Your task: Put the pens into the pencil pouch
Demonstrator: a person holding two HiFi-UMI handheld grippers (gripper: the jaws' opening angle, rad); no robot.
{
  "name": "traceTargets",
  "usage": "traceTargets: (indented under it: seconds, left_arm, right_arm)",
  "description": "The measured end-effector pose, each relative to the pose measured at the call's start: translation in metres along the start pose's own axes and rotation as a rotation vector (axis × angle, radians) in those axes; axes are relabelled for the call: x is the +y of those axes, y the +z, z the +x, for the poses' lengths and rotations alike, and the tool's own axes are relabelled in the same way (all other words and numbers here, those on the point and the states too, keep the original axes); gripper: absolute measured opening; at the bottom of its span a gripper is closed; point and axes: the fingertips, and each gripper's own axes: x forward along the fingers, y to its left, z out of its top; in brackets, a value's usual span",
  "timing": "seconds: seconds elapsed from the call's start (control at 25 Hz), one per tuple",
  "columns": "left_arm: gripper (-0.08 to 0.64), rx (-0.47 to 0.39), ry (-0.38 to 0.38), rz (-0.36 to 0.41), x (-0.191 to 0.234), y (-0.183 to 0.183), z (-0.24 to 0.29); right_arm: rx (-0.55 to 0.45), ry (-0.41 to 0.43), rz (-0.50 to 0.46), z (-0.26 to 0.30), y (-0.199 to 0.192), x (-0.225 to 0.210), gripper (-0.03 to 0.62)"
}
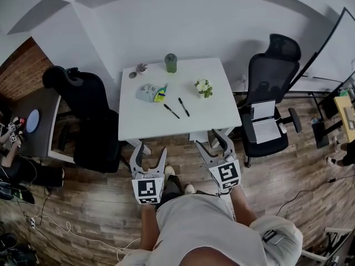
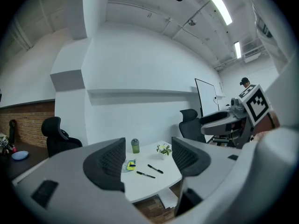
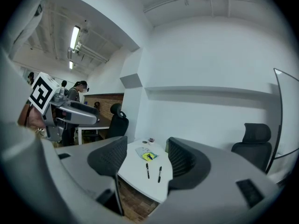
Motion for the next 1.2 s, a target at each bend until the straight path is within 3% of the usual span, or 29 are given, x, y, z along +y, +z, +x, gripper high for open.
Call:
traceTargets:
  seconds: [0.96,1.2]
  left_arm:
    - [0.305,-0.055,-0.057,-0.009,0.087,0.009,0.137]
    - [0.305,-0.059,-0.101,0.003,0.114,0.008,0.177]
  right_arm:
    - [-0.025,-0.063,-0.016,0.139,0.019,-0.053,0.278]
    - [-0.002,-0.101,-0.011,0.181,0.022,-0.066,0.278]
